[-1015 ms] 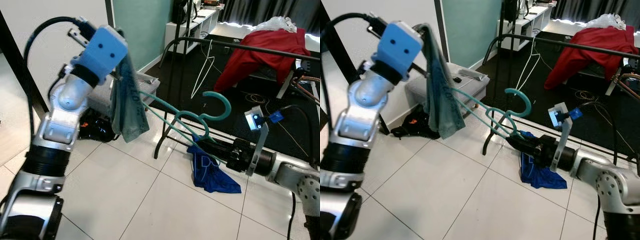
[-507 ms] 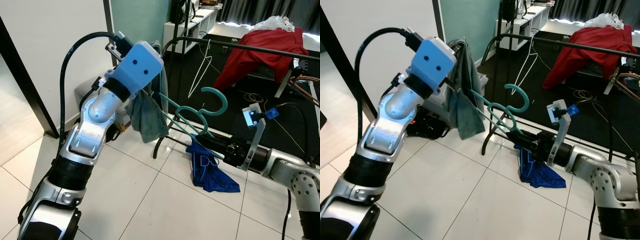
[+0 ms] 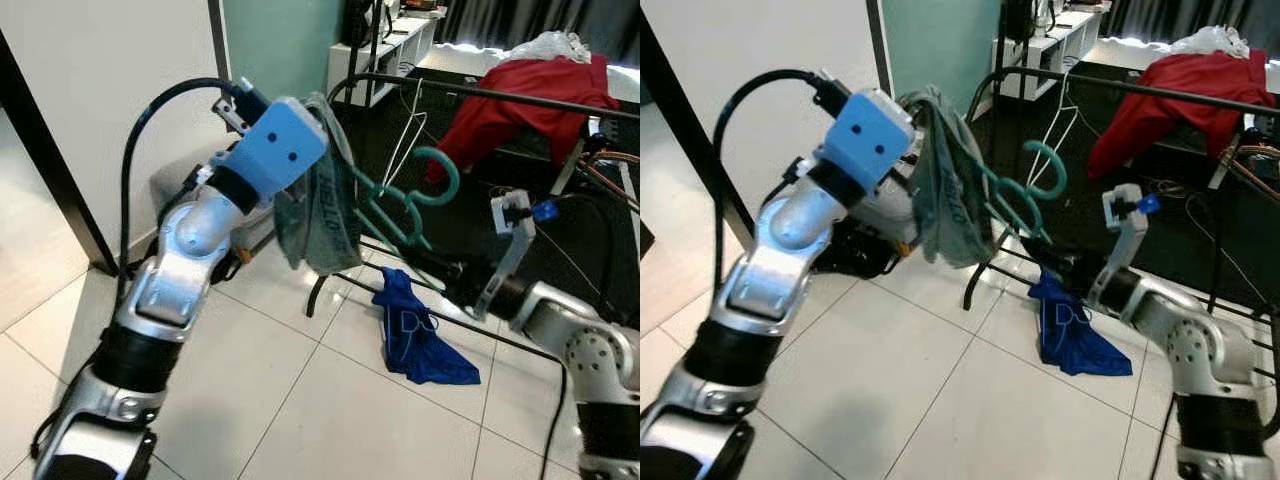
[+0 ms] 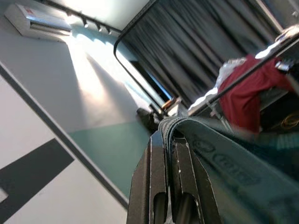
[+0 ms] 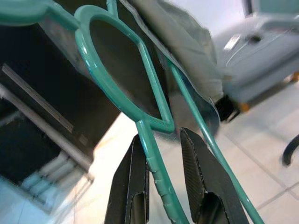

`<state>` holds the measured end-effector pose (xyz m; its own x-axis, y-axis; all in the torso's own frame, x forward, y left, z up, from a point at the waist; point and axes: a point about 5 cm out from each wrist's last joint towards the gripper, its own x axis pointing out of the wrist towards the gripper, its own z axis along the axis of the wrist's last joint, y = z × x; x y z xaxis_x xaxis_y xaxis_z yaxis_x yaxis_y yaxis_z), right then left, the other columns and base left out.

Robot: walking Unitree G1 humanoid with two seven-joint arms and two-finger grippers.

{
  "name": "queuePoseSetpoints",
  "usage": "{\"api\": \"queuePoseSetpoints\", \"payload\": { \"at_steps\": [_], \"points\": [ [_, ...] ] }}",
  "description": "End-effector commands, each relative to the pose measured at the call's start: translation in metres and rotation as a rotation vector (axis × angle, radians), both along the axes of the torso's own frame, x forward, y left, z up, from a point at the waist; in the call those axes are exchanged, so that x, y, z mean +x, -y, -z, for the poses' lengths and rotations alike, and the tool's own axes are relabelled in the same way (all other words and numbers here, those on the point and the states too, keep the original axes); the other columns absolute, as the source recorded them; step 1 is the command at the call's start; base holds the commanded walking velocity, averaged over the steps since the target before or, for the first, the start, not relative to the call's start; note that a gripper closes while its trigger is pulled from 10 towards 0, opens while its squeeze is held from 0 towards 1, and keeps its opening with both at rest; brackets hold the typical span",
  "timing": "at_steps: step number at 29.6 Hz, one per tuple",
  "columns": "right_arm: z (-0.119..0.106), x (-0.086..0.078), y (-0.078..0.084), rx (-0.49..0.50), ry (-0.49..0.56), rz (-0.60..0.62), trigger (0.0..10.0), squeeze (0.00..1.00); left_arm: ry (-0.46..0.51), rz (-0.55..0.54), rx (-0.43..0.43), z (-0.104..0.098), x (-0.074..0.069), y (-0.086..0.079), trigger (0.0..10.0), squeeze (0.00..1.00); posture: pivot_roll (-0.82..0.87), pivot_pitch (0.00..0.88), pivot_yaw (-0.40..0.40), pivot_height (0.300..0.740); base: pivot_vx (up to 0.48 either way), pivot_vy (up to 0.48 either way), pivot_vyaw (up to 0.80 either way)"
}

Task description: Hang hanger

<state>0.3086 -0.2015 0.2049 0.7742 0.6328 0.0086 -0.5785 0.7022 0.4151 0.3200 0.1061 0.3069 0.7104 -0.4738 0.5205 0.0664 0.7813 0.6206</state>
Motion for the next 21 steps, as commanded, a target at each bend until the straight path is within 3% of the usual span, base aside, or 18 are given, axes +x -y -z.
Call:
{"api": "queuePoseSetpoints", "payload": {
  "at_steps": [1, 7, 12, 16, 17, 19, 21],
  "points": [
    [0.001, 0.004, 0.000, 0.025, 0.000, 0.035, 10.0, 0.00, 0.001, -0.040, 0.012, -0.001, 0.000, -0.009, 10.0, 0.00, -0.10, 0.021, -0.014, 0.740, 0.000, 0.000, 0.00],
    [0.000, 0.007, -0.006, 0.050, 0.006, 0.040, 10.0, 0.00, -0.014, -0.009, 0.020, 0.000, -0.002, -0.004, 10.0, 0.00, -0.09, 0.019, -0.016, 0.740, 0.000, 0.000, 0.00],
    [-0.002, 0.017, 0.001, 0.082, 0.009, 0.136, 10.0, 0.00, -0.048, 0.022, 0.048, 0.009, -0.006, 0.002, 10.0, 0.00, -0.10, 0.016, -0.014, 0.740, 0.000, 0.000, 0.00],
    [-0.005, 0.024, 0.014, 0.157, -0.005, 0.240, 10.0, 0.00, -0.088, -0.061, 0.073, 0.020, -0.003, -0.016, 10.0, 0.00, -0.10, 0.016, -0.016, 0.740, 0.000, 0.000, 0.00],
    [-0.006, 0.027, 0.017, 0.194, -0.010, 0.275, 10.0, 0.00, -0.107, -0.116, 0.080, 0.025, 0.000, -0.028, 10.0, 0.00, -0.09, 0.017, -0.017, 0.740, 0.000, 0.000, 0.00],
    [-0.006, 0.027, 0.017, 0.194, -0.010, 0.275, 10.0, 0.00, -0.107, -0.116, 0.080, 0.025, 0.000, -0.028, 10.0, 0.00, -0.09, 0.017, -0.017, 0.740, 0.000, 0.000, 0.00],
    [-0.007, 0.032, 0.021, 0.259, -0.021, 0.327, 10.0, 0.00, -0.147, -0.223, 0.103, 0.035, 0.002, -0.051, 10.0, 0.00, -0.09, 0.022, -0.018, 0.740, 0.000, 0.000, 0.00]
  ]
}}
